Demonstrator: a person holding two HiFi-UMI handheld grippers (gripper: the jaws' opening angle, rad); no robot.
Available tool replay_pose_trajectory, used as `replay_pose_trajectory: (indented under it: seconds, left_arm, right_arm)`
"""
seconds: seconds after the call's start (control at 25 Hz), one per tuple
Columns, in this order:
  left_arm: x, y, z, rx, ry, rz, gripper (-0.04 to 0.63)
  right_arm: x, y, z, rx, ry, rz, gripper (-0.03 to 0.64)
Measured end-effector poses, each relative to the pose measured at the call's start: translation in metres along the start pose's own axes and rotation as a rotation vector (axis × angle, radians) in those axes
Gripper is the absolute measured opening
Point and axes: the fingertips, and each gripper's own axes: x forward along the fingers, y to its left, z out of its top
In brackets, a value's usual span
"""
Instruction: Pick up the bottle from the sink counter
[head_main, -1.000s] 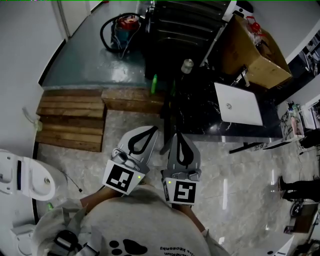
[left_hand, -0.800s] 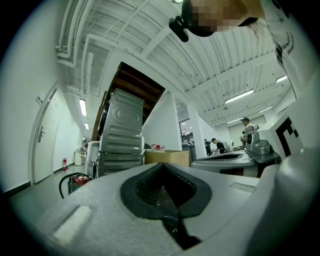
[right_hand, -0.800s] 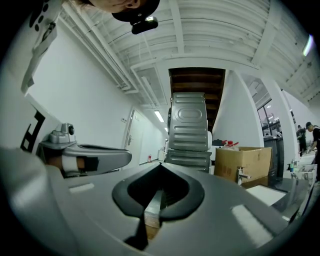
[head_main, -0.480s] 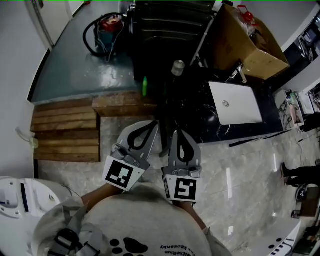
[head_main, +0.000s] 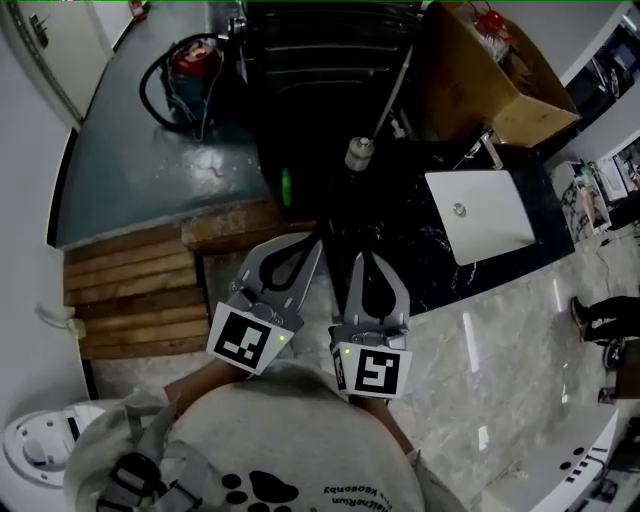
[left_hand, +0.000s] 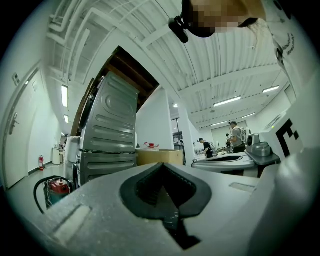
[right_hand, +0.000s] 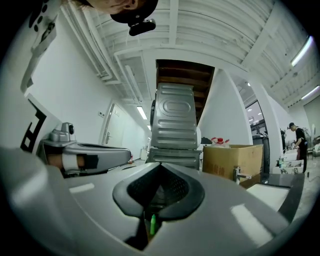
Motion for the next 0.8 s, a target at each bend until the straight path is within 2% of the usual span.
replay_pose_trajectory:
  seconds: [0.4,0.8]
  left_arm:
    - [0.018,0.052,-0.016,-0.038,-0.016,-0.082,0.002]
    - [0.028,0.073,-0.032,-0.081,-0.002,-0.116,0.002]
  right_arm:
    - [0.044,0.012,-0.015,-0.025,0.029,-0.097,0.002]
    - [0.061,0.017,-0.020,-0.037,0.052,-0.127,0.002]
